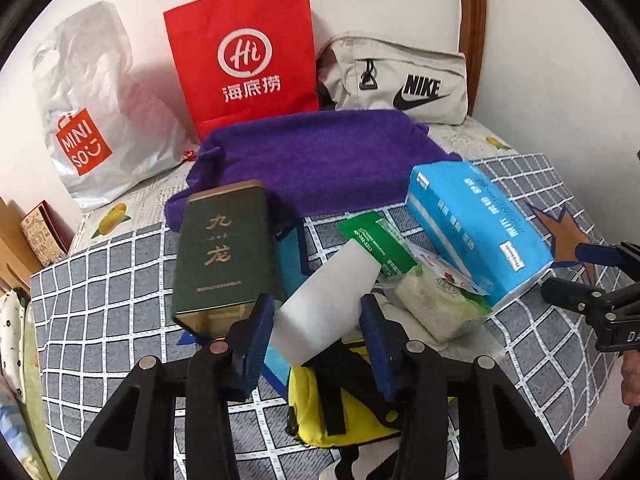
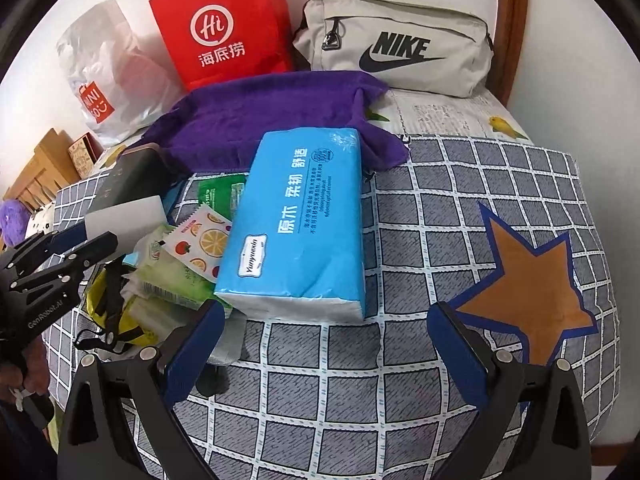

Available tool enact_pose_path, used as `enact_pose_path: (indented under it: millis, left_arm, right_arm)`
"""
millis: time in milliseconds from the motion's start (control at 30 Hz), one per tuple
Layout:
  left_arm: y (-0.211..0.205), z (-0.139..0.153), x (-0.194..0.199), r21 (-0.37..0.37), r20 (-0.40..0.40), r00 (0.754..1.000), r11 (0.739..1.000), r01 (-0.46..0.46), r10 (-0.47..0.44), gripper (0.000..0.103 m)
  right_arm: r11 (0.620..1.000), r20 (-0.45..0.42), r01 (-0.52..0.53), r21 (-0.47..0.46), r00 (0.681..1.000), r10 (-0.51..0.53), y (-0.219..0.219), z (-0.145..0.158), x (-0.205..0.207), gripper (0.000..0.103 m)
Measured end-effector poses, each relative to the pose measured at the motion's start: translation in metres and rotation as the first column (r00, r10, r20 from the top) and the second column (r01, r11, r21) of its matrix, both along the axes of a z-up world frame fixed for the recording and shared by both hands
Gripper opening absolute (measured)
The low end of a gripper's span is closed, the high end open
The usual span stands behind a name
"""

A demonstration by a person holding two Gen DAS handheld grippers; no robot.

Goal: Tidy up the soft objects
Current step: 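Close left gripper on white sponge block while right gripper reaches toward green soap bar, then grasp and lift green soap bar with right gripper while left holds white sponge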

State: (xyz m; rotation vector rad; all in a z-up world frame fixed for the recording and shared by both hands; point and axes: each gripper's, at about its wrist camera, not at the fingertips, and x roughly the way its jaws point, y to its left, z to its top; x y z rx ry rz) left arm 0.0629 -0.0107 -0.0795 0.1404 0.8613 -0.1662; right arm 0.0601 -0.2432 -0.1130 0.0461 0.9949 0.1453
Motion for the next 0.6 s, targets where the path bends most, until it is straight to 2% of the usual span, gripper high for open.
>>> enact_pose_path:
  millis: [333,500,600]
  left_arm:
    - [0.022,0.019,-0.017,-0.053,0.028,0.999,0.998,-0.028,0.03,0.042]
    - [0.03,0.026,-0.025,-0.065,0.043,0.998,0.997,-0.043,0.046,0.042]
    - [0.037,0.028,-0.03,-0.072,0.047,0.998,0.996,-0.049,0.052,0.042]
  right_arm:
    - [0.996,0.038,-0.088,0.01,0.995,0.087,0.031,0.013,-0.005,0.1]
    - [0.984,0.048,-0.178,0.008,0.983,0.177,0.061,0.015,-0.004,0.095]
    - [0.973,0.047,-0.232,-0.004,0.972,0.232,0.08,0.011,-0.002,0.088]
